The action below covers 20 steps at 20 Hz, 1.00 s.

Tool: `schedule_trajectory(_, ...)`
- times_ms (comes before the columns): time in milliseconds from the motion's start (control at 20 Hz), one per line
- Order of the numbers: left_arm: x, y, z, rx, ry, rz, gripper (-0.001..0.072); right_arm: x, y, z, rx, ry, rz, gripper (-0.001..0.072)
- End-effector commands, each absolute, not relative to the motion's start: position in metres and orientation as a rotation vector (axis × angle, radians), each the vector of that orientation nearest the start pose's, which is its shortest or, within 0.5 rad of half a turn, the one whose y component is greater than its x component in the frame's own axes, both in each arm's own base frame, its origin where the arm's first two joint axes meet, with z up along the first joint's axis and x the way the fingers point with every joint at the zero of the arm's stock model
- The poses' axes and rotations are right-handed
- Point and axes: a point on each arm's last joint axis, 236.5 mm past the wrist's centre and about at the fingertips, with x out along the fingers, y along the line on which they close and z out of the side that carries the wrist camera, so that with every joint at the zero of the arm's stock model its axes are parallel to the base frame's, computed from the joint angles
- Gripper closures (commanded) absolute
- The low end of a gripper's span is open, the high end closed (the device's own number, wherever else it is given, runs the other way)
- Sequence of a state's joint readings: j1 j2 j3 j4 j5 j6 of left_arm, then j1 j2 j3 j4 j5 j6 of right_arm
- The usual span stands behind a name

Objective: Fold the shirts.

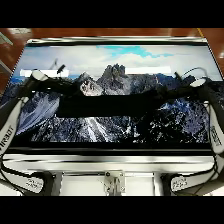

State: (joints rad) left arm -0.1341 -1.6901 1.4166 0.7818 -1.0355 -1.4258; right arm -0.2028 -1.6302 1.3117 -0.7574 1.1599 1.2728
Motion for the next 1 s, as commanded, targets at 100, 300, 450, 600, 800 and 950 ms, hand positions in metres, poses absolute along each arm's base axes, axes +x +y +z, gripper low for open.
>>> schedule_trajectory(100, 0.434, -0.326, -0.054, -0.589, 1.292, -0.626, 0.0661, 0.414, 0.080, 0.092, 0.607, 1.130, 0.462, 0.0657)
schedule_trajectory(300, 0.405, -0.410, -0.043, -0.716, 1.259, -0.792, 0.0661, 0.375, 0.084, 0.128, 0.577, 1.150, 0.459, 0.0658)
schedule_trajectory(450, 0.379, -0.455, -0.046, -0.783, 1.279, -0.816, 0.0662, 0.360, 0.088, 0.147, 0.588, 1.138, 0.451, 0.0657)
schedule_trajectory(600, 0.354, -0.487, -0.060, -0.846, 1.347, -0.839, 0.0662, 0.351, 0.092, 0.158, 0.612, 1.135, 0.452, 0.0657)
schedule_trajectory(800, 0.374, -0.478, -0.062, -0.911, 1.331, -0.818, 0.0665, 0.354, 0.096, 0.161, 0.639, 1.124, 0.447, 0.0658)
schedule_trajectory(950, 0.429, -0.419, -0.029, -0.825, 1.186, -0.781, 0.0666, 0.368, 0.124, 0.159, 0.606, 1.089, 0.474, 0.0657)
